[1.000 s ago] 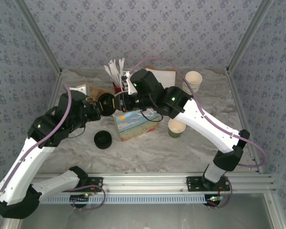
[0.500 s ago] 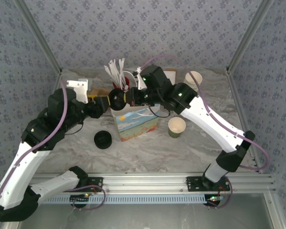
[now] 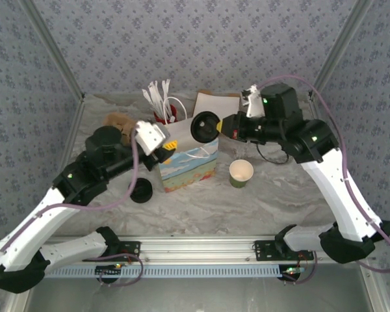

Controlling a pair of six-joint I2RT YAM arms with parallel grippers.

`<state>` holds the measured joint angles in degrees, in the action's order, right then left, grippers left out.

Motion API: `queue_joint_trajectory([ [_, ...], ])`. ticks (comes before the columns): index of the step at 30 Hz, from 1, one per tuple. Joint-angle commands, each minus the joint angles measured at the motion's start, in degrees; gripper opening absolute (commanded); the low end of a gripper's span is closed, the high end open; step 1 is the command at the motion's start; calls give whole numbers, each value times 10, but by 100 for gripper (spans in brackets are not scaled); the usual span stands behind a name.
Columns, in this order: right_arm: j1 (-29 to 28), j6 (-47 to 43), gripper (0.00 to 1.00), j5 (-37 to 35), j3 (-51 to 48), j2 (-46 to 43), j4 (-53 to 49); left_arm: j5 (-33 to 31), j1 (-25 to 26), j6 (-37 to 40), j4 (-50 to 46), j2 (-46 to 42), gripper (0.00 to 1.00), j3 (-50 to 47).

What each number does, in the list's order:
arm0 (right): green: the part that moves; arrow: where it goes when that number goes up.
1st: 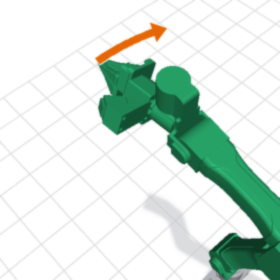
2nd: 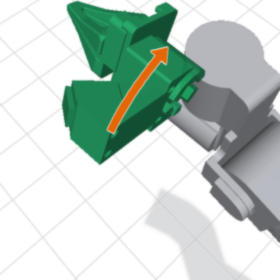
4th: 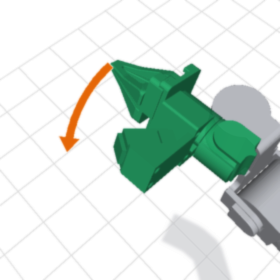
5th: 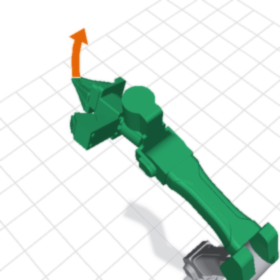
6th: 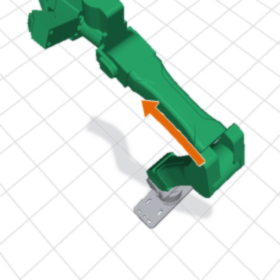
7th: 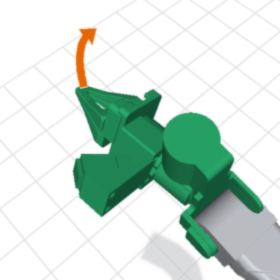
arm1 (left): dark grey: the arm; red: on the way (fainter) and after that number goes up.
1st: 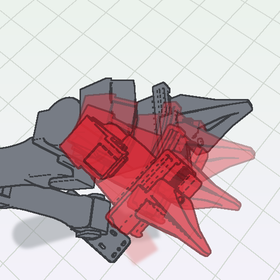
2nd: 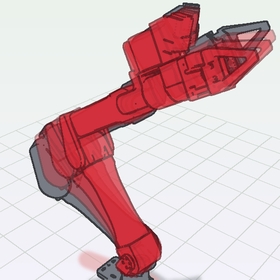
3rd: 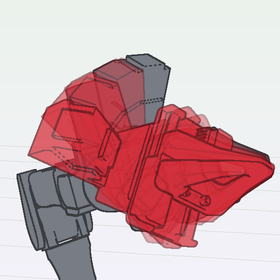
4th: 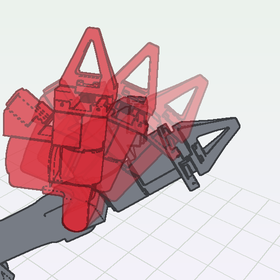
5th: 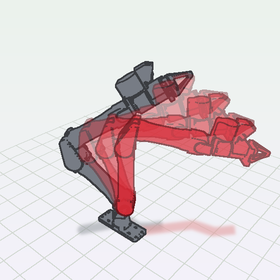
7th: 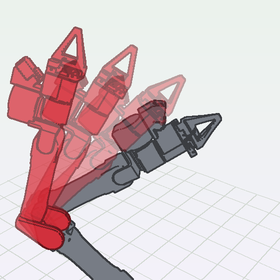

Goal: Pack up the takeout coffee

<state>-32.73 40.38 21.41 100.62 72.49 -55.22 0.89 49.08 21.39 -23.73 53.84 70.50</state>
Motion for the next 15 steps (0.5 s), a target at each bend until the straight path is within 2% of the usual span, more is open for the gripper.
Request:
queue_joint_trajectory([
  [1,28,15,7,91,-16,-19,-57,21,40,249,120,-2,50,-59],
  [2,36,15,7,103,-21,-26,-63,5,59,293,166,-3,53,-89],
  [4,50,18,7,122,-37,-39,-71,2,76,326,210,8,55,-108],
  [7,65,27,7,143,-65,-57,-70,6,87,333,213,41,52,-87],
  [10,77,32,7,156,-90,-72,-66,-18,112,371,252,64,51,-93],
  [15,92,36,7,171,-114,-85,-59,-19,121,363,272,82,47,-91],
])
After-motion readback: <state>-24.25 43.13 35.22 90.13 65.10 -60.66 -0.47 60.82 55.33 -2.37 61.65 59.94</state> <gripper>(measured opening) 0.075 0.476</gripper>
